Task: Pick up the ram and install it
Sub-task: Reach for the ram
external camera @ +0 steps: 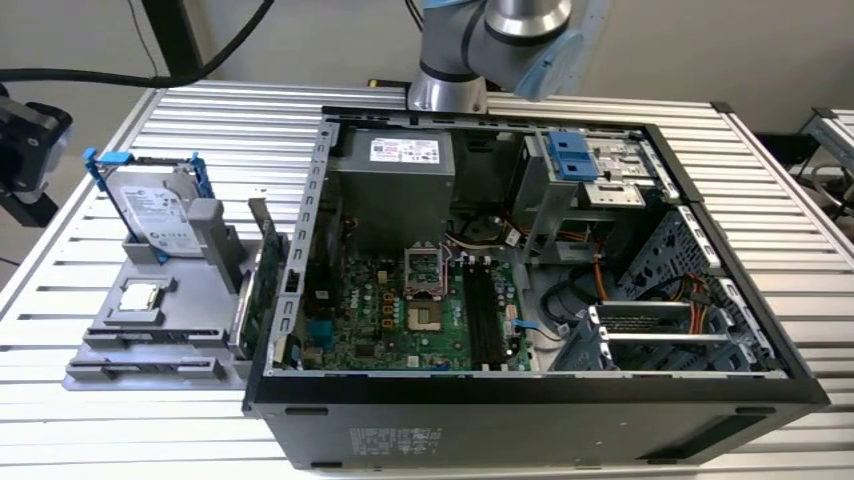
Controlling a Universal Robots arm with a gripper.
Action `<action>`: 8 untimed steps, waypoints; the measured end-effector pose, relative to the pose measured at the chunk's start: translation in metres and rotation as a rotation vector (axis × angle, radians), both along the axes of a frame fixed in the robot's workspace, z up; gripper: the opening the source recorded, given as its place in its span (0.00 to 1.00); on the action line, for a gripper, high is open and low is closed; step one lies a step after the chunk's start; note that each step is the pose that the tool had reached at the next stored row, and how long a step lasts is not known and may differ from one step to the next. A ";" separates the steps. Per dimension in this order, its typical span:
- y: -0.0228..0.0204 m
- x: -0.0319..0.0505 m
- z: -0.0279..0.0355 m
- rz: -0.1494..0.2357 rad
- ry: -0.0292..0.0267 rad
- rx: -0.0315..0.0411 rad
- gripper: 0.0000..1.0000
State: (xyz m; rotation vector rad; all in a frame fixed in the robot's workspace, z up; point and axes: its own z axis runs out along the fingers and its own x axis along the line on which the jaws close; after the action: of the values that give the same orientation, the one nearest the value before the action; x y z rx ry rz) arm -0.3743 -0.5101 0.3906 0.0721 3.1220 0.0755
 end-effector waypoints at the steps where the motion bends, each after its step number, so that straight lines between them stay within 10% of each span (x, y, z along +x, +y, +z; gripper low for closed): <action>1: -0.0007 0.0000 0.0000 0.000 0.0001 -0.0001 0.00; 8: -0.0021 0.0000 0.0000 0.000 0.0000 0.0000 0.00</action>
State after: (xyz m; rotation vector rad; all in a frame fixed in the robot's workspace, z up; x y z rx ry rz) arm -0.3743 -0.5122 0.3906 0.0722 3.1220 0.0754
